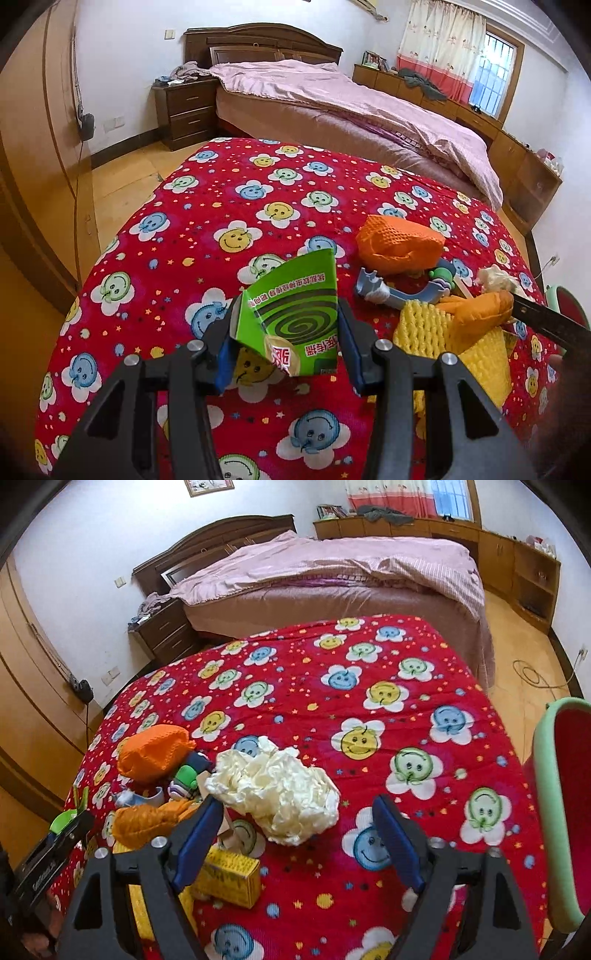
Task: Collect trash
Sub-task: 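Grasp the green mosquito-coil box with the left tool while the right tool grasps the crumpled white paper, then carry the green box and white paper over the red bin and open both tools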
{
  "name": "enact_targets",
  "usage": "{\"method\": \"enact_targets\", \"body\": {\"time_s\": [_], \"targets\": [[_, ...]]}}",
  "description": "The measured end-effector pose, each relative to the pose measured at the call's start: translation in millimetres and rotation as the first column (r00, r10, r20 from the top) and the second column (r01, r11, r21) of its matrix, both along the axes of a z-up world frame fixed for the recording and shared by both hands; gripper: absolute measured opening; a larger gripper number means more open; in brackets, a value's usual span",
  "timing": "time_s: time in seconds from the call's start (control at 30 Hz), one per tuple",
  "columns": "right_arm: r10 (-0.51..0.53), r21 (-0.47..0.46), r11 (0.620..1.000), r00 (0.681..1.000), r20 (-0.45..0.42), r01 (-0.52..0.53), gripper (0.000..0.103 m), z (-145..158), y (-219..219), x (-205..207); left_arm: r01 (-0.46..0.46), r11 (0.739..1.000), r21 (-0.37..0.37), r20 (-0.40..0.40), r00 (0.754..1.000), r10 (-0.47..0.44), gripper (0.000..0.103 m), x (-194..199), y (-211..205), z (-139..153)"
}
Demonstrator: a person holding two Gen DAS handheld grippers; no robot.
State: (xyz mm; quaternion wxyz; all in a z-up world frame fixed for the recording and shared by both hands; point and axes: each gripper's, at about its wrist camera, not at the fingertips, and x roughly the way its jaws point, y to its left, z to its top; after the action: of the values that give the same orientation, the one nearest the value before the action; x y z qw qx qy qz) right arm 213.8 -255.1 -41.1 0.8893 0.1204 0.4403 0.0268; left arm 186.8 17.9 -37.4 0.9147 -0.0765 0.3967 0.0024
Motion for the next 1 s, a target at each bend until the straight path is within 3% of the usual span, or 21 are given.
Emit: {"method": "enact_targets", "body": {"time_s": [0.1,0.17,0.27,1.0], "targets": [[0.01,0.025,1.0,1.0,-0.011,-0.01,0.059,-5.5,0.6,3.6,0.008,1.0,0.004,-0.002,1.0,-0.008,0.048,-0.1,-3.2,-0.4],[0.03,0.046,0.998,0.999,-0.015,-0.029,0.041,-6.3,1.7,3.2,0.011,1.0,0.005,0.0,1.0,-0.011,0.048,-0.9,-4.6,0.6],[0.04,0.027,0.999,0.999,0.001,-0.04,0.034,-3.9,4.3,-1.2,0.015,1.0,-0.001,0.008,1.0,-0.015,0.048,-3.0,-5.4,4.0],[-0.011,-0.018,1.0,0.987,0.158,0.014,0.031,57.2,-15.1,-89.6,0.134,0.991,0.021,0.067,0.989,-0.135,0.048,-37.6,-48.2,49.5]]}}
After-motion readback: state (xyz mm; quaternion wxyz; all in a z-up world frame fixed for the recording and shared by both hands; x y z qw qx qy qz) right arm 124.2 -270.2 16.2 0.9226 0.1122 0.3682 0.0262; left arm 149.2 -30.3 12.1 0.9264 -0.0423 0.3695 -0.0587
